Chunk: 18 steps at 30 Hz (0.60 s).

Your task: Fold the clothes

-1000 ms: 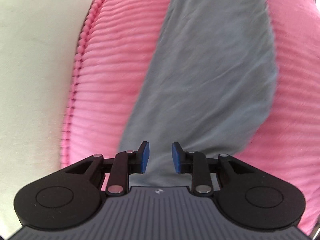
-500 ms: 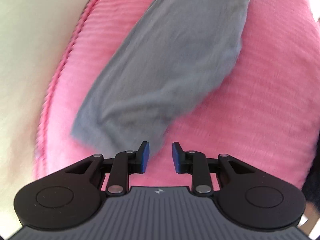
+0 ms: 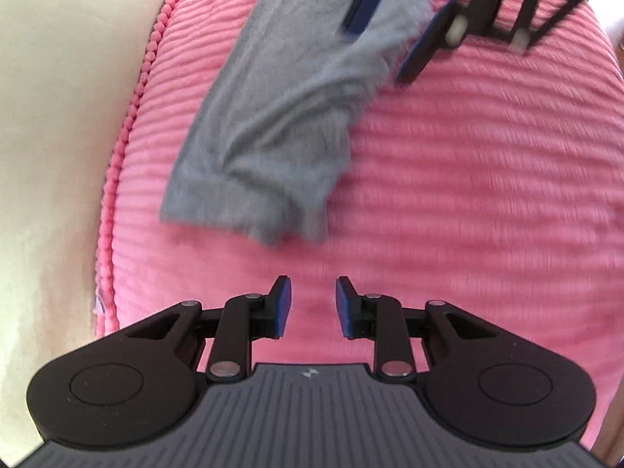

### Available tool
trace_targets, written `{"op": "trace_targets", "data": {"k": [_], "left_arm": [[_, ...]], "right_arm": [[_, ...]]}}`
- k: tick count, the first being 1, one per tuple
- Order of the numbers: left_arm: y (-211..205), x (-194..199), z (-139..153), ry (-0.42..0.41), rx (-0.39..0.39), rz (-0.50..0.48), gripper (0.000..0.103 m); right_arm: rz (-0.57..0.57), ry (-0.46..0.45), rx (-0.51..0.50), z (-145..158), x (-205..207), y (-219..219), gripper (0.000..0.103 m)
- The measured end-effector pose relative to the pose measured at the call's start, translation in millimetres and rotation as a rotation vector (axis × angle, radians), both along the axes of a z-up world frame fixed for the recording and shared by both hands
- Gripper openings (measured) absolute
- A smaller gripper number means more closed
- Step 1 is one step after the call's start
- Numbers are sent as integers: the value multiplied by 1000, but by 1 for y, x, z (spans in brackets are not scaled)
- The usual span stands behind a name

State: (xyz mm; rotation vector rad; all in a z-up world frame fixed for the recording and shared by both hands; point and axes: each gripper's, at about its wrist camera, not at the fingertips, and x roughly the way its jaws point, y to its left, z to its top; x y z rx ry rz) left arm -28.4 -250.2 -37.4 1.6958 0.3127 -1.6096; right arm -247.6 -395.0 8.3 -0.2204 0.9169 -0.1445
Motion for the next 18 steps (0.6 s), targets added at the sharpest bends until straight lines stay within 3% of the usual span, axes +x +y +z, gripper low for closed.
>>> {"op": "trace_targets", "data": {"k": [3, 5, 6, 7, 13, 18], "left_arm": [[-5, 23, -4, 41, -17, 8, 34], [-12, 30, -8, 62, -36, 2, 34], [-13, 31, -8, 65, -52, -9, 34], [-11, 29, -6, 69, -70, -27, 34], [-16, 18, 7, 139, -143, -96, 34], [-40, 20, 5, 248, -91, -43, 33]], "right_arm": [[107, 4, -117, -23, 35, 26, 31], [130, 30, -135, -36, 46, 30, 27], [139, 44, -140, -42, 52, 31, 8], [114, 22, -115, -36, 51, 26, 0], [-89, -114, 45, 7, 39, -7, 0], [-264, -211, 184, 22, 33, -31, 0]]}}
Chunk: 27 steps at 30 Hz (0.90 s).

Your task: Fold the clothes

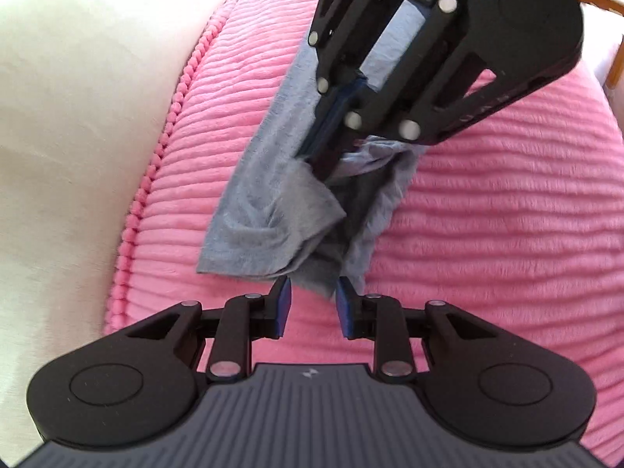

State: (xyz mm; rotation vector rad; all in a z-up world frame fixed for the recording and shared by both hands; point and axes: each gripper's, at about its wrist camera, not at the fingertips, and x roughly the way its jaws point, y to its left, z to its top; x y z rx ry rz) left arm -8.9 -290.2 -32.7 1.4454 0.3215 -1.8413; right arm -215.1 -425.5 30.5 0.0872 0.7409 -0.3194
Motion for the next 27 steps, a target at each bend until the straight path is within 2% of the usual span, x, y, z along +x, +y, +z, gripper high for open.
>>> {"op": "trace_targets", "data": {"k": [3, 7, 8, 11, 14, 15, 17, 19, 22, 25, 27], "left_arm": [[-2, -4, -5, 41, 38, -35, 33], [2, -14, -30, -36, 84, -102, 31], [8, -15, -32, -49, 87, -136, 26], [37, -10, -28, -41, 167, -272, 27], [73, 4, -25, -88, 241, -370, 30], [81, 10, -25, -113, 251, -378, 31], [84, 21, -21, -121, 261, -337, 33], [75, 29, -14, -118, 235, -248, 34], [55, 24, -6, -129, 95, -154, 31], [36, 13, -5, -88, 24, -118, 30], [28, 3, -9, -75, 8, -138, 31]], "right_arm": [[-74, -35, 50, 8, 0, -14, 0], [-95, -63, 71, 14, 2, -15, 1], [-93, -60, 76, 13, 5, -14, 1], [-84, -56, 114, 7, 11, -10, 5], [-40, 39, 209, -8, 22, 3, 21], [12, 93, 227, -12, 22, 16, 23], [73, 138, 240, -15, 19, 31, 23], [103, 157, 225, -14, 14, 41, 23], [46, 167, 143, -8, 4, 39, 23], [7, 188, 69, -8, 1, 29, 23], [9, 199, 41, -10, 1, 25, 23]]}}
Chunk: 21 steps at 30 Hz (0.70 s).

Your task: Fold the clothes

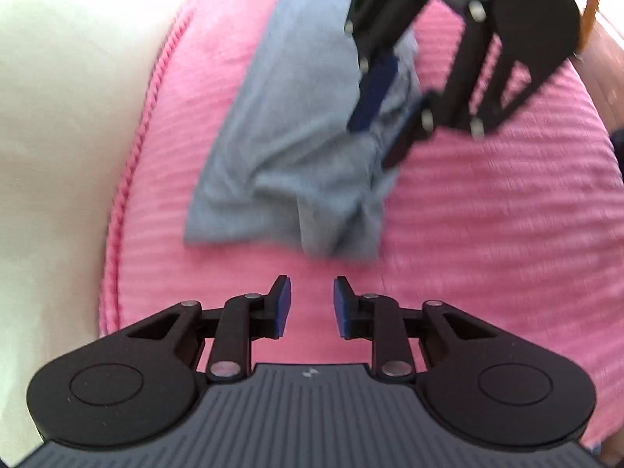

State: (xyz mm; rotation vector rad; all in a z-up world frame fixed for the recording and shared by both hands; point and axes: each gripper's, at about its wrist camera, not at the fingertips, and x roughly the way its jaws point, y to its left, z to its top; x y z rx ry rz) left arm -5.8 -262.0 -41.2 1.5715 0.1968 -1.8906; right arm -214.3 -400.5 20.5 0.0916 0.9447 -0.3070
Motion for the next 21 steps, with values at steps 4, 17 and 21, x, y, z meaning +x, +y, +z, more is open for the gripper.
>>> {"op": "trace_targets", "data": {"k": [4, 17, 21], "left_arm": [[-3, 2, -5, -19, 19, -22, 32], [-82, 53, 3, 43, 8, 186, 32], [-107, 59, 1, 127, 57, 204, 32]], "right_arm": [[61, -27, -57, 0, 8, 5, 23], [173, -18, -155, -13, 36, 45, 4], [84, -39, -226, 0, 33, 47, 30]]}}
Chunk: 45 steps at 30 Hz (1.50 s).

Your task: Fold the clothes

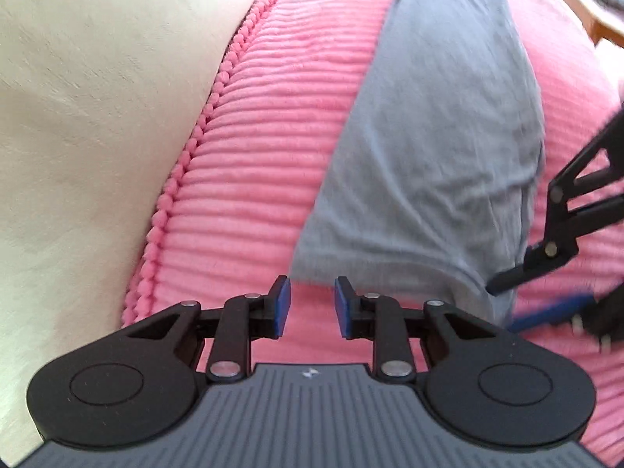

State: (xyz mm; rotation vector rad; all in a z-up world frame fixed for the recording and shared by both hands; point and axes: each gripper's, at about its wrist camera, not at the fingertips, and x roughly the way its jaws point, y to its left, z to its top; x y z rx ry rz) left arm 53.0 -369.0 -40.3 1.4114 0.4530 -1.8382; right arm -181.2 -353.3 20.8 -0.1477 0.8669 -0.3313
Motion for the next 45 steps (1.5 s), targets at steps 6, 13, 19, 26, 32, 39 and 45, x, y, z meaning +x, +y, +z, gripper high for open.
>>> {"op": "trace_targets", "data": {"k": [6, 13, 19, 26, 32, 39, 45], "left_arm": [[-19, 5, -18, -19, 86, -19, 32], [-22, -1, -33, -127, 115, -95, 29], [-19, -6, -34, -191, 107, -175, 35], [-6, 3, -19, -264, 69, -185, 35], [0, -13, 13, -189, 25, -152, 34], [29, -65, 22, -81, 50, -235, 33], [76, -104, 13, 4, 103, -204, 35]], "right_arm": [[-72, 6, 13, -5, 11, -7, 31], [-158, -29, 119, 0, 18, -22, 2], [-126, 118, 119, -1, 20, -17, 8], [-158, 6, 156, 19, 8, -10, 25], [-248, 81, 184, -5, 9, -32, 24], [-368, 74, 74, 20, -40, -42, 22], [-279, 127, 12, 4, -67, -61, 22]]}}
